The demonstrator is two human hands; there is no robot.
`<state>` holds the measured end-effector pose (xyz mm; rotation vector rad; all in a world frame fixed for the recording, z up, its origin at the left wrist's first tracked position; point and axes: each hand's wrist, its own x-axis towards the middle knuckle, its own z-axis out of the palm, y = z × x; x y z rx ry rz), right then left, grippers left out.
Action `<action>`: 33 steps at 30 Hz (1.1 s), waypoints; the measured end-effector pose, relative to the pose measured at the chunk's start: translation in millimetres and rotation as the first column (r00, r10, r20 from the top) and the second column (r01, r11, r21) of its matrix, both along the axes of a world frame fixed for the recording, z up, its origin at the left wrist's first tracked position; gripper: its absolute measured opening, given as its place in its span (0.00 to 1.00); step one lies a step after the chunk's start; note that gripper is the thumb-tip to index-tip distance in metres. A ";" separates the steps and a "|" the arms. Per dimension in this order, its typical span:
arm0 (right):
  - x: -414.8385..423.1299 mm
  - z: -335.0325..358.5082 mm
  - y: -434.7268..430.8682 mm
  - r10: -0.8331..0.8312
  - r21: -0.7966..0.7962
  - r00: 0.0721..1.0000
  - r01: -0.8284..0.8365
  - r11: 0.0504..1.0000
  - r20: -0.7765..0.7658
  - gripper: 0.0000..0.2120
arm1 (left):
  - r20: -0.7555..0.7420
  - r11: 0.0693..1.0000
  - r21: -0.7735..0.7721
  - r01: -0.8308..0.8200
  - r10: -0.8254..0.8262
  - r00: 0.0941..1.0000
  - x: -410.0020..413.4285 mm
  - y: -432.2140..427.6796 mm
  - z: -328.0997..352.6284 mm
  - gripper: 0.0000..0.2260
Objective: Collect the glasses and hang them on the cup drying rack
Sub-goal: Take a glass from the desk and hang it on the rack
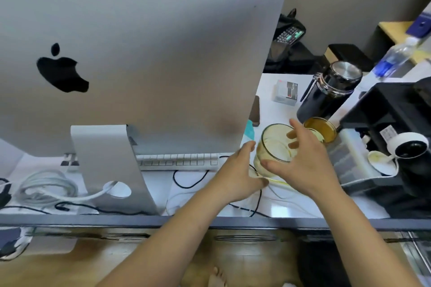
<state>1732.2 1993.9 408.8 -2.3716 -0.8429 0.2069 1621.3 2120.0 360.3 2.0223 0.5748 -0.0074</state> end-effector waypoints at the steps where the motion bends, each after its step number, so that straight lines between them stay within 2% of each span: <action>1: -7.6 7.6 -4.9 0.018 0.030 1.000 -0.018 0.999 -0.011 0.54 | 0.027 1.000 -0.002 0.004 -0.004 1.000 -4.4 -2.9 4.2 0.41; 8: -66.2 47.3 -3.1 0.208 0.237 0.976 -0.190 0.953 -0.056 0.56 | 0.305 0.993 -0.070 -0.098 0.115 0.945 -64.1 -9.1 55.4 0.43; 13: -132.2 63.0 35.0 0.392 0.258 0.919 -0.367 0.894 -0.050 0.56 | 0.396 0.957 -0.077 -0.279 0.286 0.873 -149.7 16.3 73.7 0.38; 16: -189.9 68.6 68.8 0.543 0.246 0.839 -0.521 0.818 -0.029 0.56 | 0.436 0.904 -0.057 -0.423 0.404 0.804 -221.3 34.0 78.9 0.36; 20: -296.5 71.2 110.1 0.718 0.245 0.696 -0.692 0.679 -0.027 0.55 | 0.486 0.787 -0.103 -0.609 0.574 0.659 -342.2 43.2 77.7 0.36; 25: -457.7 73.0 137.5 0.881 0.279 0.467 -0.839 0.467 -0.074 0.55 | 0.515 0.598 -0.163 -0.785 0.730 0.449 -512.2 24.8 78.4 0.37; 30: -621.8 74.0 142.2 0.980 0.327 0.178 -0.924 0.198 -0.091 0.55 | 0.504 0.323 -0.121 -0.939 0.835 0.223 -674.7 -17.8 86.2 0.33; 33: -717.6 74.6 140.7 0.994 0.387 -0.029 -0.922 0.015 -0.107 0.56 | 0.514 0.133 -0.109 -0.985 0.856 0.059 -762.4 -48.1 92.4 0.35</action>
